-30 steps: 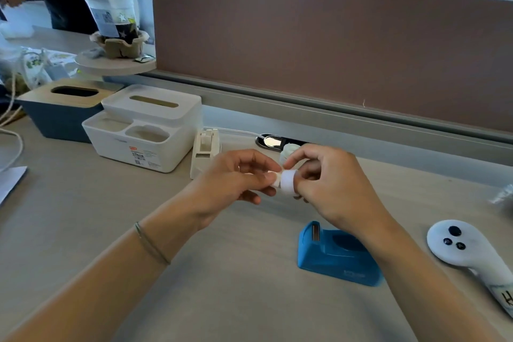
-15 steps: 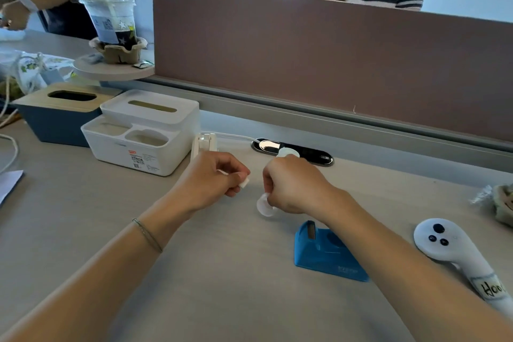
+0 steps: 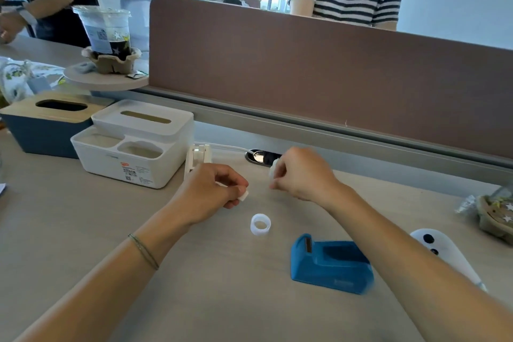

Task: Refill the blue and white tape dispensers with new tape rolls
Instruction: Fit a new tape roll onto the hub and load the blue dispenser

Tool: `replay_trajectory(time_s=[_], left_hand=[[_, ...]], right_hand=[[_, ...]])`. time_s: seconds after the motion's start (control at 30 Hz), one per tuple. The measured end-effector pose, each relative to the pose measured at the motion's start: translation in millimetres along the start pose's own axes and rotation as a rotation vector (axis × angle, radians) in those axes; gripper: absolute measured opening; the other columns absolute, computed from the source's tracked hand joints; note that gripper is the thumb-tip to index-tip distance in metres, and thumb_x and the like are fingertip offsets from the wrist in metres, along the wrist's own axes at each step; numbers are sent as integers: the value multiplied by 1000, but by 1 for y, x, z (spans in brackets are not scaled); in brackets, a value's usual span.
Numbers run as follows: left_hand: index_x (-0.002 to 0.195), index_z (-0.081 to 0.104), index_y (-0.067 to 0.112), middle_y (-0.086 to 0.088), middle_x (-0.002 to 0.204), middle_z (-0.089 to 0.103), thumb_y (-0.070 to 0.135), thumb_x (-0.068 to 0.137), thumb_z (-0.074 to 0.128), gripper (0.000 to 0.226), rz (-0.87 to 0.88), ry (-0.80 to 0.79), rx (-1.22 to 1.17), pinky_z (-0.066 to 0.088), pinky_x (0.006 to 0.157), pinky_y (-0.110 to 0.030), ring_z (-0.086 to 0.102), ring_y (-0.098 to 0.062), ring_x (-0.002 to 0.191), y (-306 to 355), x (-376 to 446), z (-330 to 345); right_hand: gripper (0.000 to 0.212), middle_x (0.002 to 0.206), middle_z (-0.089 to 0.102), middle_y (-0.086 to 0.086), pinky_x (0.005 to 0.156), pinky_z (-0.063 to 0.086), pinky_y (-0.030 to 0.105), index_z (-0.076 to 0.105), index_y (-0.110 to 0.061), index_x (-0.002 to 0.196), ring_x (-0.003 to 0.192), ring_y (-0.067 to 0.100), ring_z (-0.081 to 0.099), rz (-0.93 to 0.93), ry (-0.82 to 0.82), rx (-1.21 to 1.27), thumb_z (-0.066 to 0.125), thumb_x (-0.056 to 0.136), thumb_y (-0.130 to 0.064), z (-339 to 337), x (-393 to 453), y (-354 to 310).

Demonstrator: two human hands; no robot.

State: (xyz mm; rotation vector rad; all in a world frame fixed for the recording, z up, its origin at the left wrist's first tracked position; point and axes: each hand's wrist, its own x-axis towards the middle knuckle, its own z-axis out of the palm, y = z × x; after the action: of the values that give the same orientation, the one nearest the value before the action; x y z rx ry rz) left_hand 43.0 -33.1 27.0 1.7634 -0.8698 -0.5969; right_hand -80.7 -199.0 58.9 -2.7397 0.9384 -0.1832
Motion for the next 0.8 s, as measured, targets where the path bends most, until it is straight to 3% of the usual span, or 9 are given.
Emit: replay_trajectory(time_s=[0.07, 0.27, 0.37, 0.47, 0.63, 0.8], left_hand=[[82, 79, 14, -6, 79, 78, 6, 86, 72, 12, -9, -4, -23, 63, 74, -33, 73, -21, 69, 1, -1, 1], [82, 79, 10, -10, 83, 77, 4, 85, 73, 9, -23, -20, -51, 61, 73, -31, 70, -21, 66, 5, 0, 4], [83, 79, 10, -9, 83, 77, 5, 85, 73, 8, -32, -23, -43, 61, 70, -28, 70, -19, 65, 3, 0, 5], [82, 80, 14, -5, 82, 78, 8, 85, 74, 9, -31, -20, -20, 61, 70, -27, 72, -19, 66, 0, 2, 3], [83, 80, 15, -2, 81, 78, 9, 85, 74, 9, -33, -17, -21, 62, 69, -26, 72, -18, 65, 1, 1, 4], [86, 79, 17, -6, 82, 79, 10, 86, 74, 8, -27, -46, -45, 63, 76, -30, 73, -19, 69, 10, -3, 5]], right_hand=[[19, 90, 76, -1, 71, 57, 35, 78, -24, 87, 87, 27, 70, 82, 130, -72, 78, 76, -40, -7, 14, 14], [58, 109, 74, 5, 78, 55, 37, 70, -18, 115, 102, 31, 68, 214, 84, -112, 79, 73, -56, 0, 41, 30], [51, 93, 73, 4, 63, 47, 32, 73, -18, 99, 89, 30, 68, 209, 53, -107, 78, 70, -60, 9, 48, 30], [39, 77, 70, 5, 54, 41, 29, 73, -14, 80, 78, 30, 66, 210, 63, -80, 76, 69, -51, 19, 53, 30], [33, 75, 69, 5, 54, 42, 29, 74, -12, 77, 73, 29, 64, 182, 84, -86, 78, 67, -44, 19, 52, 27], [31, 82, 76, -1, 67, 59, 38, 78, -22, 86, 80, 24, 68, 114, 108, 32, 79, 67, -46, -2, 26, 21]])
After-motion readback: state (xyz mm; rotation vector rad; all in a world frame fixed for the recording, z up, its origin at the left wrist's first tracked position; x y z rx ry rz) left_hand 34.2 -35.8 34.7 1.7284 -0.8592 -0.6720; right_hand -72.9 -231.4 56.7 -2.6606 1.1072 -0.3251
